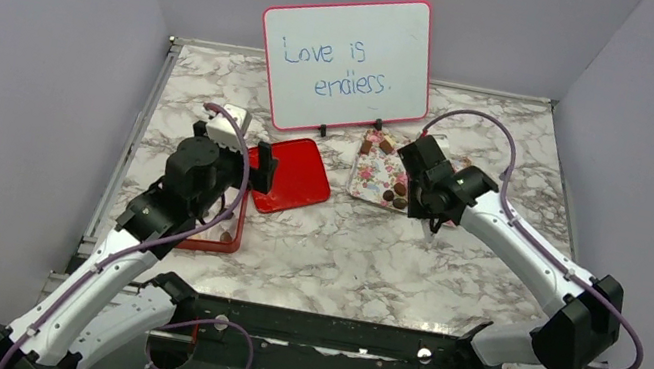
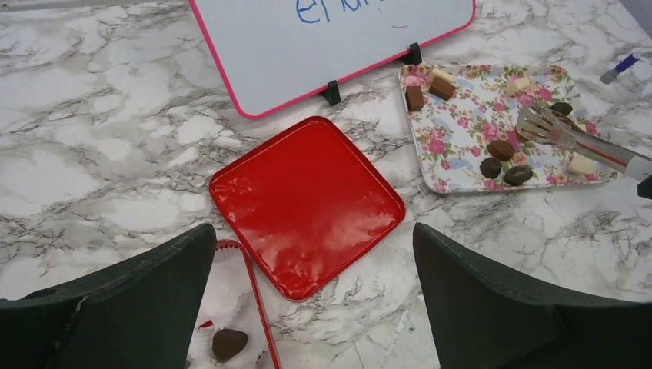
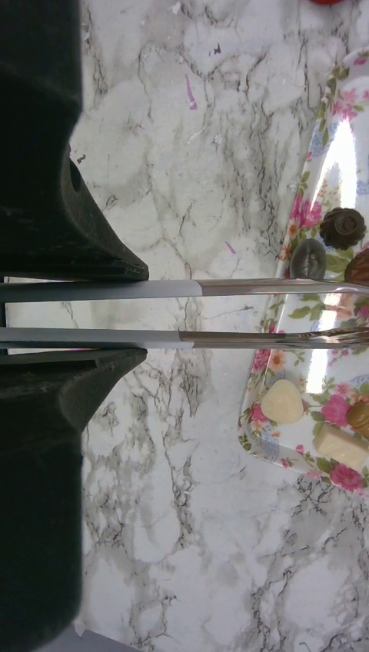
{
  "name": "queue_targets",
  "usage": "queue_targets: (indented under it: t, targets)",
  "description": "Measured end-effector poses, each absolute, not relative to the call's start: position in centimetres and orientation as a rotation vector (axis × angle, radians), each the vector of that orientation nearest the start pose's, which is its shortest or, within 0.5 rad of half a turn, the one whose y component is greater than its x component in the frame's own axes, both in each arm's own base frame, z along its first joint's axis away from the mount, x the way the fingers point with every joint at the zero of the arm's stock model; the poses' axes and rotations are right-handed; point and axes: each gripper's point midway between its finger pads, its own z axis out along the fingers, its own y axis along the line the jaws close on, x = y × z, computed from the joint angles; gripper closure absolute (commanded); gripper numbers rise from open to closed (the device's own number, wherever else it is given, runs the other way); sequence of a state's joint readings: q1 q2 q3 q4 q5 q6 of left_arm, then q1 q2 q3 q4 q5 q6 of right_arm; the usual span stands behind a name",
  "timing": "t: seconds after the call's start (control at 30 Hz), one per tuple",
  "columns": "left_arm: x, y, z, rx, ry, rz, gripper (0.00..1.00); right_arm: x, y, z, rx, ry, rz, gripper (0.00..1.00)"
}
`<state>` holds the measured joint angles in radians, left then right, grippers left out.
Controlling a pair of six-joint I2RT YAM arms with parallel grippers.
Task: Pack the chocolate
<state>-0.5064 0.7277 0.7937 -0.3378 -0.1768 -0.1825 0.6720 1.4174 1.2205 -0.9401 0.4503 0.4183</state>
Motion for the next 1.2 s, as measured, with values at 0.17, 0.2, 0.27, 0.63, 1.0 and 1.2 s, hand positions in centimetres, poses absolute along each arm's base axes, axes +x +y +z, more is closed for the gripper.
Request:
queue_targets:
  t: [0.17,0.2,0.27,0.63,1.0,1.2]
  targets:
    - [26.5,-11.5,26.6,0.145,1.819,-0.304,0.01,27.2,14.7,16.5,-0.219,2.496,-0.115,0.73]
    - [26.5,-11.3,26.6,0.138,1.816,-0.299,0.01,27.2,14.9,16.7,-0.226,2.491,-0.092,0.73]
    - [26.5,-10.9,26.9,0.118,1.806,-0.286,0.01,27.2,15.6,17.1,-0.242,2.479,-0.035,0.73]
    - [25.9,-8.9,29.8,-0.007,1.715,-0.265,0.01,27.1,21.6,19.2,-0.372,2.379,0.29,0.73]
    - [25.1,-7.1,32.2,-0.093,1.63,-0.248,0.01,23.8,30.4,19.1,-0.625,2.328,0.475,0.73]
    - [24.1,-5.3,33.7,-0.166,1.56,-0.221,0.01,22.0,35.7,19.3,-0.749,2.287,0.539,0.73]
